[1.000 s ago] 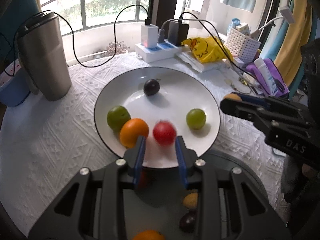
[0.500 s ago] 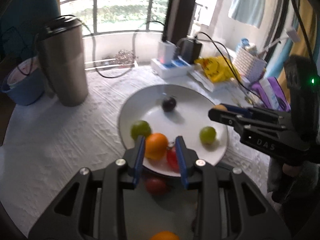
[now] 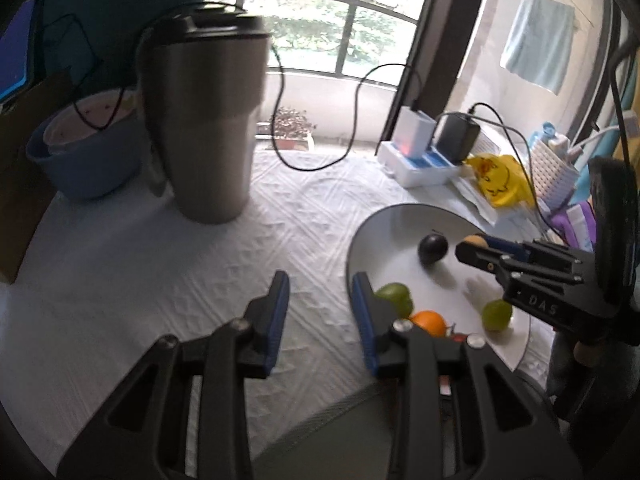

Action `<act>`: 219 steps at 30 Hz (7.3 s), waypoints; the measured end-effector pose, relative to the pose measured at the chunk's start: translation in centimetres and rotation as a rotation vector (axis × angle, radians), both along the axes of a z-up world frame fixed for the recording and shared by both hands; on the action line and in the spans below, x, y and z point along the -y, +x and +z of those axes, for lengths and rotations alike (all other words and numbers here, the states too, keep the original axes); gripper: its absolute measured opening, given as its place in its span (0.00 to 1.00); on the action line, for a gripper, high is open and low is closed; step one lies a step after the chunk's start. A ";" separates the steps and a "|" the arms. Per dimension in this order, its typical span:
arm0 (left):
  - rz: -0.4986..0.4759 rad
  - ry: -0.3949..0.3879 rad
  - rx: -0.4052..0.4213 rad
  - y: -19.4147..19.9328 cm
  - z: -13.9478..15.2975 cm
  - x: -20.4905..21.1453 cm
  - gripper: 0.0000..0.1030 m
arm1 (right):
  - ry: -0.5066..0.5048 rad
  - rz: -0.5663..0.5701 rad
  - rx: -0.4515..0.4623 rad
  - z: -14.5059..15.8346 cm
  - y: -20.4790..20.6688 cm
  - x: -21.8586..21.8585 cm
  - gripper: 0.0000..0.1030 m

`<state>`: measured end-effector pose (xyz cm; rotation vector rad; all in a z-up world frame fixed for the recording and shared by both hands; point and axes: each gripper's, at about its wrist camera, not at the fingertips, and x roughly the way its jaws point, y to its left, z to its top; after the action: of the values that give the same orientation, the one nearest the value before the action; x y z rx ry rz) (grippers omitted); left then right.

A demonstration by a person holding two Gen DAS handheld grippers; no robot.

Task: Organize fruits
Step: 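Release the tomato into the bowl with the left gripper while the right releases the brown fruit, then move both open grippers back over the fruit tray, then grasp a dark plum with the right gripper while the left grasps the orange, then carry the plum and the orange over the white bowl, then release the plum into the bowl with the right gripper while the left releases the orange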

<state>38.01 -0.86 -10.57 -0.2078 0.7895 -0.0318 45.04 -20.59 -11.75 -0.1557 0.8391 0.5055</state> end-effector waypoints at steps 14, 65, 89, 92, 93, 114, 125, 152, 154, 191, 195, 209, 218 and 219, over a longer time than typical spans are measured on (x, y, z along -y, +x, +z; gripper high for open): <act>0.004 -0.007 0.021 -1.1 0.6 -0.3 0.34 | 0.007 -0.024 0.012 0.8 -0.3 -0.2 0.27; -0.073 -0.025 -0.015 -14.2 -0.6 5.3 0.41 | 0.102 -0.002 0.024 2.1 -16.5 3.4 0.27; -0.128 0.027 -0.089 -13.3 -2.7 6.7 0.36 | 0.120 0.100 -0.042 0.2 -18.7 2.0 0.36; -0.126 0.013 -0.080 -13.7 -2.5 6.3 0.36 | 0.104 0.123 -0.043 0.1 -18.8 1.1 0.36; -0.124 0.011 -0.077 -13.8 -2.4 6.1 0.36 | 0.095 0.127 -0.043 0.0 -18.8 0.9 0.36; -0.106 -0.020 -0.044 -14.9 -1.7 3.7 0.36 | -0.048 0.153 -0.038 -1.9 -18.4 -1.9 0.31; -0.101 0.003 -0.023 -15.3 -0.5 4.2 0.36 | -0.007 0.159 -0.009 -0.1 -19.0 -1.2 0.31; -0.123 0.017 0.034 -10.2 2.8 5.1 0.36 | 0.039 0.097 0.072 4.5 -14.2 2.3 0.31; -0.132 0.014 0.036 -9.6 2.9 5.0 0.36 | 0.037 0.092 0.076 4.8 -13.7 2.2 0.31; -0.215 0.019 -0.031 4.8 -0.8 4.6 0.36 | 0.011 0.034 -0.008 0.1 -1.7 -0.6 0.31; -0.208 0.019 -0.046 5.1 -1.3 4.6 0.37 | 0.006 0.036 -0.007 -0.3 -1.4 -1.1 0.31; -0.188 0.004 0.001 3.3 0.4 4.2 0.38 | 0.015 0.010 0.021 0.8 -2.0 -0.5 0.33; -0.176 -0.010 0.047 0.4 2.6 3.9 0.39 | 0.023 0.014 0.057 2.7 -4.4 -0.5 0.33; -0.172 -0.011 0.052 0.0 2.8 3.8 0.39 | 0.025 0.013 0.060 2.9 -4.8 -0.4 0.33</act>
<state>38.03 -4.68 -7.82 -0.1484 0.7541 -0.2035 40.29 -20.15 -8.89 -0.1526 0.7735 0.5207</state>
